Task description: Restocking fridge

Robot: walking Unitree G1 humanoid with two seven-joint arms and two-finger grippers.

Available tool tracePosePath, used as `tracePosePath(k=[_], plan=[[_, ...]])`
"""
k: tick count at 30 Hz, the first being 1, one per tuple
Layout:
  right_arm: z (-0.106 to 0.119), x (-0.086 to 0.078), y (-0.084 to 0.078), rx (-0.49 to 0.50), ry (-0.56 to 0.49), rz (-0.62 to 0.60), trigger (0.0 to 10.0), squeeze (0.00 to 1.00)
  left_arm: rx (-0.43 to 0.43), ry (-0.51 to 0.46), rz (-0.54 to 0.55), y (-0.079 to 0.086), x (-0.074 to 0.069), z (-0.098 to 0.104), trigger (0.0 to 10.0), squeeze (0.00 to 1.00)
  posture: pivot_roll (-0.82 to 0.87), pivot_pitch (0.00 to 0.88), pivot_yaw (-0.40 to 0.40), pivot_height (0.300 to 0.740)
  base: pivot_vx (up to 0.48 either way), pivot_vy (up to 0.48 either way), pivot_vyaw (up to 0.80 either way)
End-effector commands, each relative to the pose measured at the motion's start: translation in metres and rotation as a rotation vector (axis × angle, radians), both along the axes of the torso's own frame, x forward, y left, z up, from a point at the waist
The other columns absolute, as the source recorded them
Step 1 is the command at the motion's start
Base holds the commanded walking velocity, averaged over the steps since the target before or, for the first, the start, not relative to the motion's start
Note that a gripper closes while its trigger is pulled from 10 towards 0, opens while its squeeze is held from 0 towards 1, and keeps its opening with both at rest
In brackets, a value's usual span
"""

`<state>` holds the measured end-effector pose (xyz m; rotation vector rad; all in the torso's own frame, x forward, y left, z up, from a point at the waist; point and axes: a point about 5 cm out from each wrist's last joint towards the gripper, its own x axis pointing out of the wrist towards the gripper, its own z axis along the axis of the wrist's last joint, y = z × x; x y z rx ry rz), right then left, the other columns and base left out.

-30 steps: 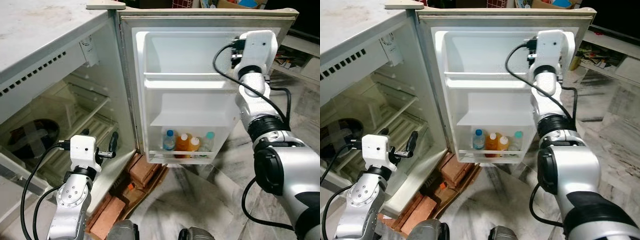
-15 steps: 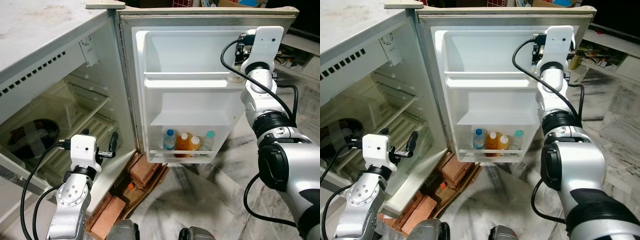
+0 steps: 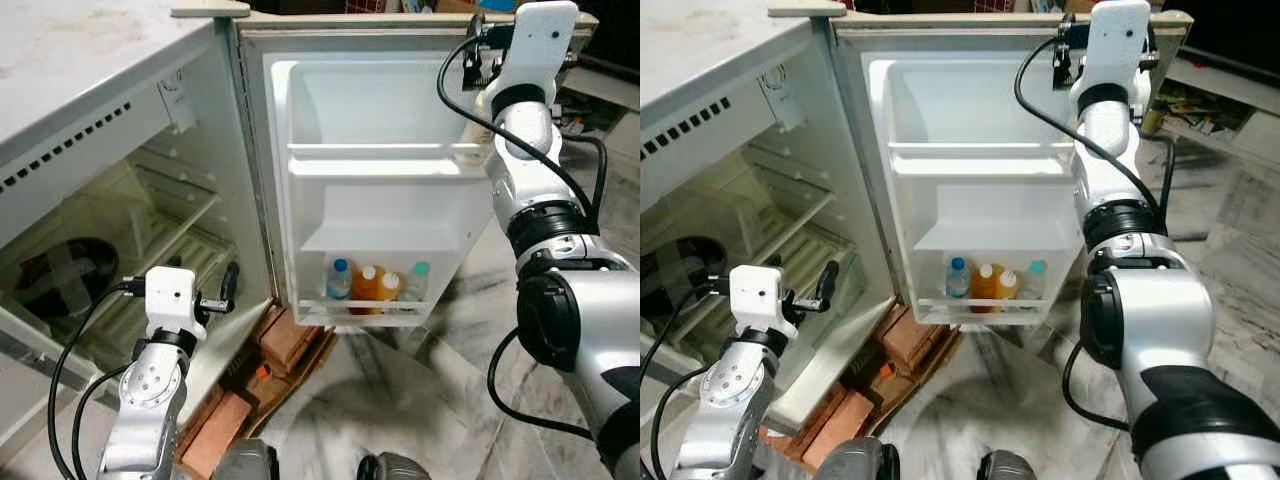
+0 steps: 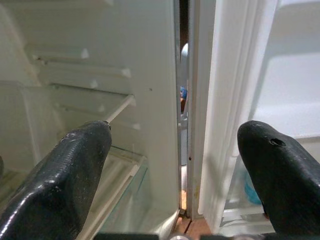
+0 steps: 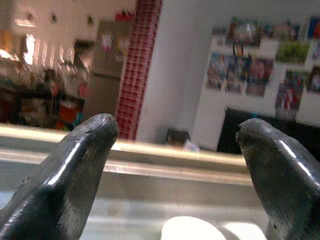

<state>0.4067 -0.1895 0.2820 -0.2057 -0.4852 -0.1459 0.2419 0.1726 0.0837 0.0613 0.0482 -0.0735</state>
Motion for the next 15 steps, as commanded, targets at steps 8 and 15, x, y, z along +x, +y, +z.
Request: tracePosePath(k=[8,15], plan=[[-0.073,-0.066,-0.019,-0.098,0.013,-0.011,10.0,0.00,0.010,0.005,0.024,0.004,0.001,-0.003,10.0,0.00,0.10,0.020,0.004,0.740,0.000,0.000,0.00],[-0.114,-0.104,-0.006,0.010,0.195,-0.025,10.0,0.00,0.012,0.004,0.011,0.002,0.003,-0.003,10.0,0.00,0.07,0.022,0.013,0.740,0.000,-0.074,0.00]])
